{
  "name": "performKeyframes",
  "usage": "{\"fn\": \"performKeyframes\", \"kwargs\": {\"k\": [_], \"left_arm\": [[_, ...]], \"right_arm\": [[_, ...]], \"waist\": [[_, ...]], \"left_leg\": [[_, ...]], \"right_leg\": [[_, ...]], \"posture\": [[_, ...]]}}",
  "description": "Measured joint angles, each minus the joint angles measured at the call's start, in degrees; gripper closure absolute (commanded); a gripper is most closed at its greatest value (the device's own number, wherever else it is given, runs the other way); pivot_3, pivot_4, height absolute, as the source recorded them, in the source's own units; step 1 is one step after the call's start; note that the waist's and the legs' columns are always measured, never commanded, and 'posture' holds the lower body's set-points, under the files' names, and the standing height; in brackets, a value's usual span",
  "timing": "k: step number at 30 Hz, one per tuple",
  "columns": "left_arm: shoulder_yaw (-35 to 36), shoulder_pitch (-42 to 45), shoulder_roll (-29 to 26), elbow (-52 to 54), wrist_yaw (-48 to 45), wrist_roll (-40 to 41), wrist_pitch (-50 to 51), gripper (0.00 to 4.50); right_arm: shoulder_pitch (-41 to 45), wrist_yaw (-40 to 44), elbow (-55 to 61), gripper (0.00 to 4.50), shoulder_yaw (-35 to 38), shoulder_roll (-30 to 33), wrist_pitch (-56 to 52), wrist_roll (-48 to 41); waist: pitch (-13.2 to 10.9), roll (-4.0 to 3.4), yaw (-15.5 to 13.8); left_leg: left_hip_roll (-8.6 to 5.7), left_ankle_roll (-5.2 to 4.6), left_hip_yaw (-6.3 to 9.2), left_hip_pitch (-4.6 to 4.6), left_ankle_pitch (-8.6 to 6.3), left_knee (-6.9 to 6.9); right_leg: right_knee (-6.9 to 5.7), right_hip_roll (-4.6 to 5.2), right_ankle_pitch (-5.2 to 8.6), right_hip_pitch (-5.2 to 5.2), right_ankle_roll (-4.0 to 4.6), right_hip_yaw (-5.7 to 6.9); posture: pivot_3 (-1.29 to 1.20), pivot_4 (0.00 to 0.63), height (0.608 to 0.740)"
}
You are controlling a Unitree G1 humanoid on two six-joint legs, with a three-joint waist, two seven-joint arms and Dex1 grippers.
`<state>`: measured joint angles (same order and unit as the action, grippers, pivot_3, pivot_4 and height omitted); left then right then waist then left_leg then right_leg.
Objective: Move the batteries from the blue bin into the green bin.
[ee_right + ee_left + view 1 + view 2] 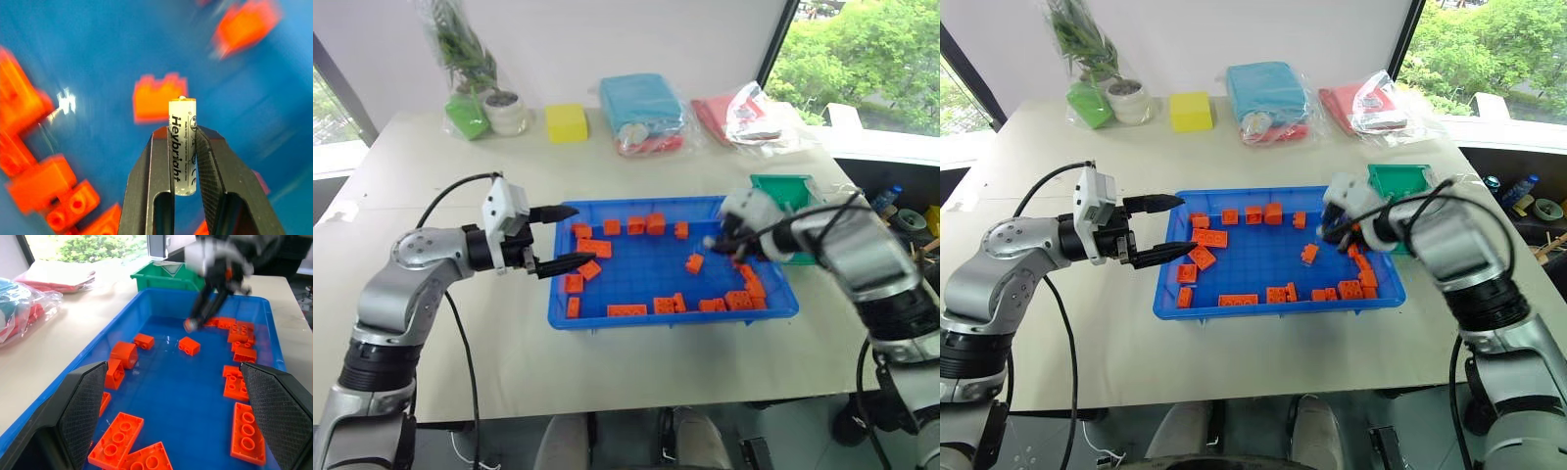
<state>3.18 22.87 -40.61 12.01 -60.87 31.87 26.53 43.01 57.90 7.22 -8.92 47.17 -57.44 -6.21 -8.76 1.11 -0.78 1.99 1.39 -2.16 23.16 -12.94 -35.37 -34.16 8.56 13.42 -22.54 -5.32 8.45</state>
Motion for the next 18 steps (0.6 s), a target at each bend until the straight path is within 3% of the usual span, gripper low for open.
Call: {"fn": "performKeyframes", "kwargs": {"k": [6, 10, 11, 16, 18], "left_arm": [[0.48, -0.85, -1.35, -0.07, -1.13, 0.31, 0.47, 0.0], [0.63, 0.14, -1.73, -0.1, -1.43, 1.31, 1.55, 0.0], [0.63, 0.53, -1.94, -0.1, -1.46, 1.37, 1.84, 0.0], [0.63, 2.19, -3.04, -0.1, -1.86, 2.03, 3.06, 0.0], [0.77, 2.24, -3.97, -0.12, -2.32, 2.24, 3.32, 0.0]], "right_arm": [[-0.6, -5.4, -5.97, 3.88, 9.05, 8.13, 4.48, 1.08], [-4.41, -8.67, -12.15, 3.88, 9.69, 7.95, 9.43, 2.33], [-4.85, -9.37, -13.24, 3.24, 9.69, 7.4, 10.26, 2.47], [-6.7, -13.34, -16.57, 0.89, 11.21, 2.49, 22.05, 2.44], [-7.52, -14.04, -19.34, 0.89, 11.44, 2.17, 27.16, 2.56]], "waist": [[0.1, 0.17, -0.33], [0.08, 0.13, 0.2], [0.04, 0.06, 0.38], [0.03, -0.01, 0.56], [-0.02, -0.07, 0.37]], "left_leg": [[-0.04, 0.01, -0.01, 0.01, -0.02, 0.0], [-0.01, 0.0, -0.05, 0.0, -0.01, 0.02], [-0.01, 0.0, -0.06, -0.01, 0.0, 0.03], [0.0, 0.0, -0.09, -0.11, 0.01, 0.09], [-0.01, 0.0, -0.11, -0.09, 0.02, 0.05]], "right_leg": [[0.15, 0.04, 0.11, -0.12, 0.14, 0.01], [0.04, 0.03, 0.02, -0.02, -0.01, 0.0], [0.0, 0.02, 0.01, -0.03, -0.03, -0.01], [-0.02, 0.0, -0.04, 0.05, -0.12, -0.01], [-0.01, 0.02, -0.04, 0.05, -0.13, -0.02]], "posture": [[0.0, 0.15, 0.704], [0.0, 0.15, 0.704], [0.0, 0.15, 0.704], [0.0, 0.15, 0.704], [0.0, 0.15, 0.704]]}}
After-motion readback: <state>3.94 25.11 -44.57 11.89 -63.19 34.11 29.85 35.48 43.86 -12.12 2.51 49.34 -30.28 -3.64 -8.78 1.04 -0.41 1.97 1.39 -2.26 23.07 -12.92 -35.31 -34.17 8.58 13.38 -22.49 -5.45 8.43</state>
